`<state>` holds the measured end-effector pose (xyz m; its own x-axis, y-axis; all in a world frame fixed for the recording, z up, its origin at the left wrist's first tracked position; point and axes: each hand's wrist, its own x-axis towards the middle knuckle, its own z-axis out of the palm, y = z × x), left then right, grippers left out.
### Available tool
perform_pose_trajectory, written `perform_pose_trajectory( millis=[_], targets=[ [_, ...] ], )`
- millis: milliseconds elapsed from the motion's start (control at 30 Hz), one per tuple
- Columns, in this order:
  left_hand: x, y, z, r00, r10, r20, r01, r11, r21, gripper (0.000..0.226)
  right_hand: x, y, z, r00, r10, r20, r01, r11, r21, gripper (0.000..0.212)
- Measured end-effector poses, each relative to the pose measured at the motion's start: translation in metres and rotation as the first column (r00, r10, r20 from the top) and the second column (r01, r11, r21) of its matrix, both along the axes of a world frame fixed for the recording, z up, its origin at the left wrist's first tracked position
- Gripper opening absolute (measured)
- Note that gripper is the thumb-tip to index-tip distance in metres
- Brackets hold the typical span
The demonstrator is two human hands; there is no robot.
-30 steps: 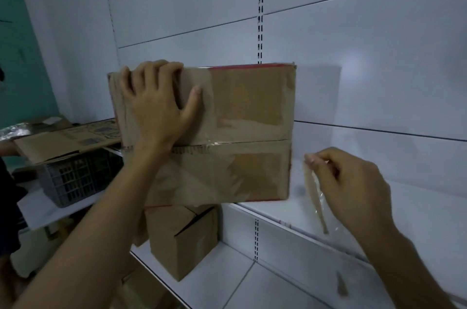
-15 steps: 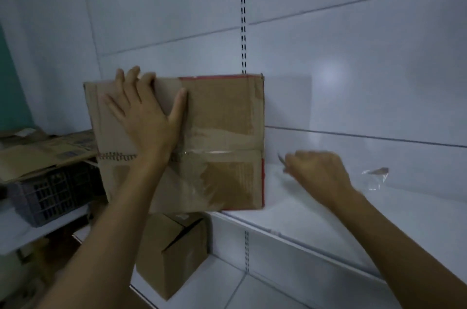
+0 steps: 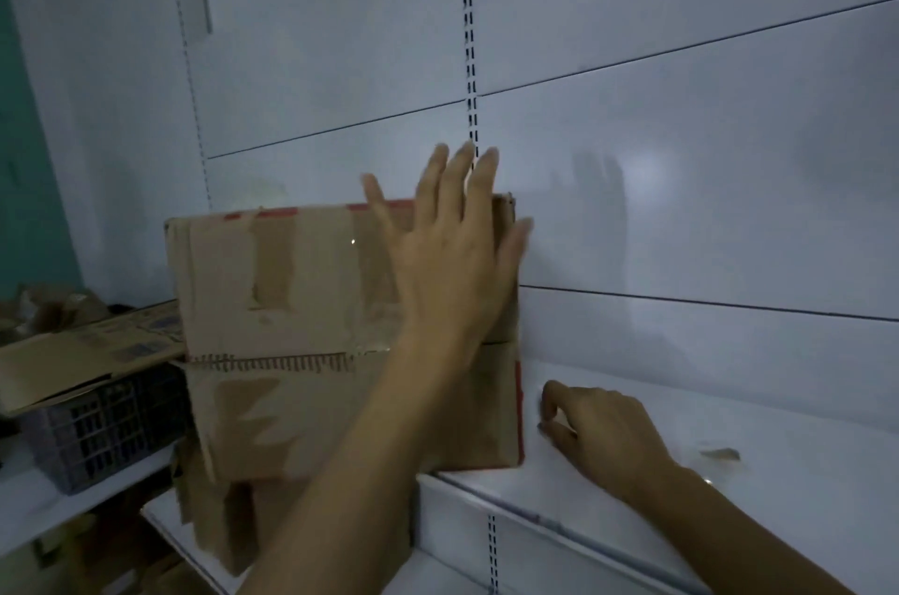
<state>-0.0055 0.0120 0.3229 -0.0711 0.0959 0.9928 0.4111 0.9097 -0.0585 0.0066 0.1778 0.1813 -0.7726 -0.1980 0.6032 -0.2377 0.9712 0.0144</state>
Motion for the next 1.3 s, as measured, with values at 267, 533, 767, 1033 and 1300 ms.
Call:
perform_pose_trajectory(
  millis=[267,533,767,1033,1300],
  targets=[
    [0.0,0.003,0.006,0.978,-0.15,0.144,0.13,0.982,0.136,0.022,0.012,0.008,0.004,0.956,0.153,0.249,-0.047,0.921,-0.388,0.05],
    [0.014,-0.022,0.009,0.891,-0.423,0.166,0.386,0.897,0.214,0.021,-0.005,-0.002,0.045,0.999,0.048,-0.025,-0.054,0.834,-0.55,0.018],
    [0.006,-0.017,0.004,0.912,-0.402,0.084,0.375,0.898,0.228,0.026,-0.032,-0.046,0.069,0.974,0.19,-0.126,-0.216,0.593,-0.776,0.046],
    [0.0,-0.017,0.001,0.905,-0.424,0.035,0.406,0.885,0.229,0.028,-0.038,-0.052,0.04,0.875,-0.04,-0.482,-0.335,0.668,-0.664,0.029],
    [-0.002,-0.018,0.0,0.897,-0.442,0.023,0.426,0.876,0.225,0.028,-0.039,-0.033,0.061,0.903,-0.018,-0.429,-0.26,0.772,-0.58,0.007]
  ],
)
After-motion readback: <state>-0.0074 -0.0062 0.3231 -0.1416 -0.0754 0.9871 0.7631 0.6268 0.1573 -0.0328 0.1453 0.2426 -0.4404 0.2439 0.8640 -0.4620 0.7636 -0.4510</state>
